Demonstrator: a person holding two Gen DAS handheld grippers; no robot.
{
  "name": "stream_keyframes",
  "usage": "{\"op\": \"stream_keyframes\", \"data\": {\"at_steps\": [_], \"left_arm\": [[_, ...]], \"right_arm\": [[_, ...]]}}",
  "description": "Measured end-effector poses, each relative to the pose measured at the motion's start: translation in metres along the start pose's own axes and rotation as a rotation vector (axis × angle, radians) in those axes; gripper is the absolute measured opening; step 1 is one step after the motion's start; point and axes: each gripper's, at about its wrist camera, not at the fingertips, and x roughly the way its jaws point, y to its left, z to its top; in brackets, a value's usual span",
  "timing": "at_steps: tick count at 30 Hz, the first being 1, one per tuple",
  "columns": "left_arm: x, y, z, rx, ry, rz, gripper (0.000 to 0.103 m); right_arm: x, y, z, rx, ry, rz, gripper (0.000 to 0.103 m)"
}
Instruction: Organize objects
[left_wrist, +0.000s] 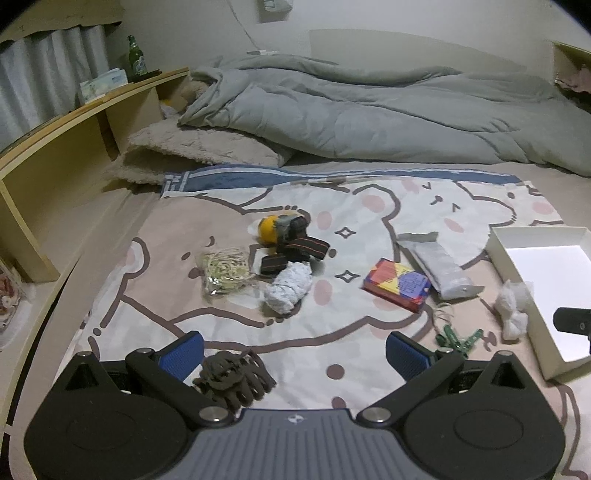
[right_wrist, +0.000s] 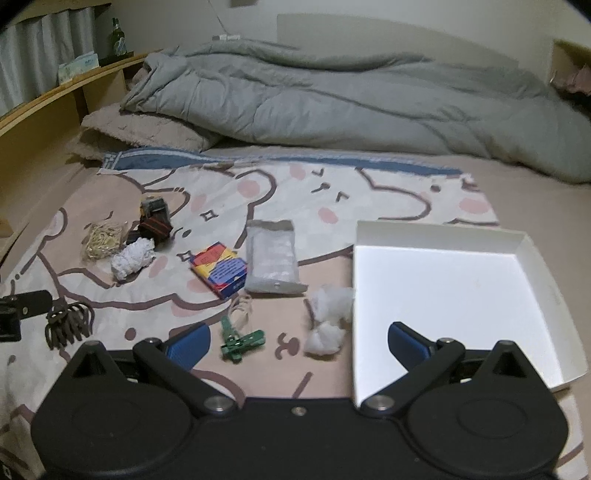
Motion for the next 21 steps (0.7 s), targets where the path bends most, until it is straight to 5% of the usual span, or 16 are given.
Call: {"op": "stream_keyframes", "data": {"at_steps": [10,21], "left_arm": [[0.024,0.016,0.007,-0.048,0.045,-0.011,0.103],[0.067,0.051,0.011,-0.095,0.092,0.06,0.103]], "right_arm": [[0.037,-0.006,0.014,0.037,0.068,0.041,0.096],[0.088,0.0,0.028,0.113,0.169,0.124,0.086]]}}
